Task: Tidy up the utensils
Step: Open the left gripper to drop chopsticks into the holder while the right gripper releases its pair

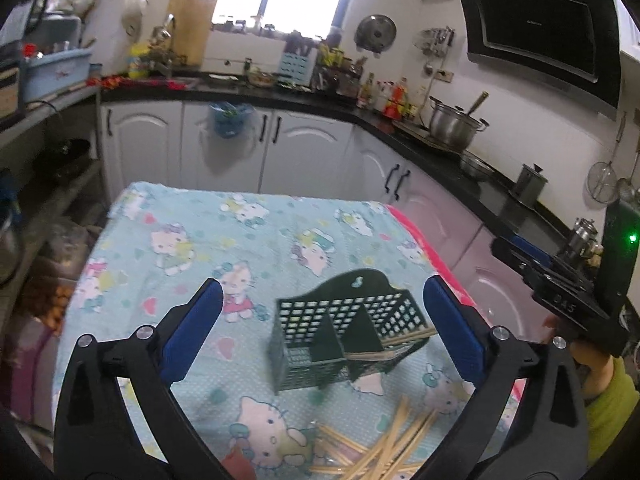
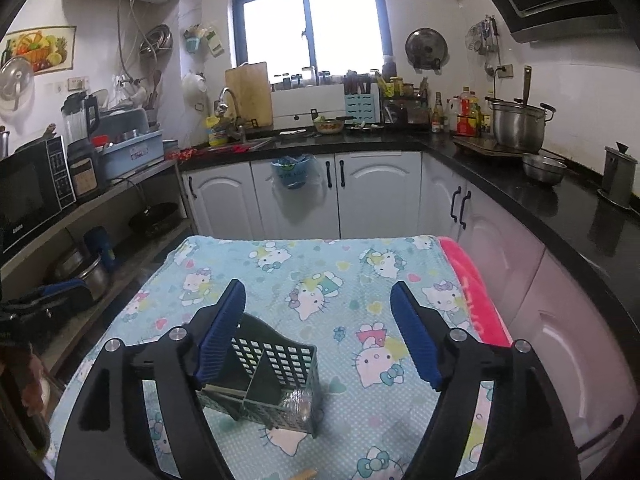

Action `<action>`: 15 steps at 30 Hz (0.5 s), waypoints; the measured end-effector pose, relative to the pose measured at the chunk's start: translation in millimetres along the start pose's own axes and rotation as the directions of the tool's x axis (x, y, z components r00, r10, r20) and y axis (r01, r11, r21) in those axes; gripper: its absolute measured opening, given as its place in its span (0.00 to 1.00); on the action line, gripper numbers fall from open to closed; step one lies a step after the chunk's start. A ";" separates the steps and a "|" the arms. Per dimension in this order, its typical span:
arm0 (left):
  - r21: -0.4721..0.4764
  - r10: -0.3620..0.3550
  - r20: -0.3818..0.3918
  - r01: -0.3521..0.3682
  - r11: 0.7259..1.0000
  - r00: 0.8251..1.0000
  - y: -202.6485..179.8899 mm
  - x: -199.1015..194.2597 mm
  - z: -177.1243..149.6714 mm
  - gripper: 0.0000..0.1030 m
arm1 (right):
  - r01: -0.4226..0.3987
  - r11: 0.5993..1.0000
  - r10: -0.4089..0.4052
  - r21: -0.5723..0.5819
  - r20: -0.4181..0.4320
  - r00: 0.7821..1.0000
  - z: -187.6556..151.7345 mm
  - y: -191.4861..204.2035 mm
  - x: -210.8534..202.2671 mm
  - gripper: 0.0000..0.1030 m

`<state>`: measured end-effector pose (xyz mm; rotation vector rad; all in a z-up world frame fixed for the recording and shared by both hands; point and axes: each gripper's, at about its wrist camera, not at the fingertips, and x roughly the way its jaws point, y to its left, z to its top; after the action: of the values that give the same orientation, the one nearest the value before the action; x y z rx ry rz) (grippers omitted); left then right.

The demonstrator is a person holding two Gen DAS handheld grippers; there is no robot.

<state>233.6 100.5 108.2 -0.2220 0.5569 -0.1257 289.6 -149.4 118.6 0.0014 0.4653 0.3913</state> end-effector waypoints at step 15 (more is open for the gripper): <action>0.028 0.066 0.043 -0.067 0.997 0.997 1.0 -28.7 -33.3 0.90 | 0.009 1.000 -0.009 0.015 -0.002 1.000 -28.3 -1.3 -35.2 0.76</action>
<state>191.6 100.8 95.1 -0.1774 0.5197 -0.0647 248.8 -166.1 108.5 0.0138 0.4701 0.3791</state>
